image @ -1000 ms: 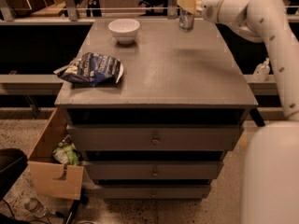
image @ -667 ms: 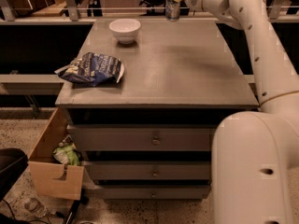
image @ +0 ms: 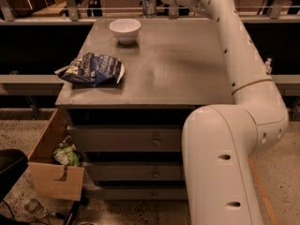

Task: Place redbull can into white bowl

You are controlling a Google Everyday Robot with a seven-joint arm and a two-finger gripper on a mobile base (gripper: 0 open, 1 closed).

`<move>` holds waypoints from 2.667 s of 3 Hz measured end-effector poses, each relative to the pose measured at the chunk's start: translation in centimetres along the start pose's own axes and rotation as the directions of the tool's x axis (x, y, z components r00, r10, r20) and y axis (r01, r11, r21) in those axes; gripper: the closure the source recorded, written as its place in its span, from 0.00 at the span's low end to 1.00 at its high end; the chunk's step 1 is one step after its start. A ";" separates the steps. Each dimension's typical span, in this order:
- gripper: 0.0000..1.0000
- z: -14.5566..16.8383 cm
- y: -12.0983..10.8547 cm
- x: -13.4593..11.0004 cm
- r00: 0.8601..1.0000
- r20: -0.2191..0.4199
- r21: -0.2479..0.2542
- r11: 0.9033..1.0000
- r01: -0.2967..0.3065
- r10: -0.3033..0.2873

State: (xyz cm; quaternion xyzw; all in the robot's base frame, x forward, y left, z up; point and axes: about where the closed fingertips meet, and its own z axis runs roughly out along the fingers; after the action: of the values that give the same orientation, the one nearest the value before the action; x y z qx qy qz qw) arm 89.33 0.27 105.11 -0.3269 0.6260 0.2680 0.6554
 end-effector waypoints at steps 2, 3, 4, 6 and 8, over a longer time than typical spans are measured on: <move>1.00 3.6 1.8 2.2 0.998 -0.035 -0.019 0.998 -0.058 0.058; 1.00 5.3 2.5 2.1 0.996 0.008 -0.036 0.995 -0.091 0.091; 1.00 7.1 3.0 1.8 0.993 0.046 -0.042 0.994 -0.105 0.107; 1.00 9.3 2.7 3.6 0.998 0.006 0.007 0.998 -0.068 0.068; 1.00 10.7 2.0 6.6 0.997 -0.042 0.051 0.996 -0.069 0.071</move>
Offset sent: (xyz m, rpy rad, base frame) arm 0.0255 0.0497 -0.0266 0.0689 0.0980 0.0247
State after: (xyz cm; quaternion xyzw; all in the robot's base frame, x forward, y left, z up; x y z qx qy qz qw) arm 95.20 9.37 98.42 -0.2940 0.6578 0.2680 0.6396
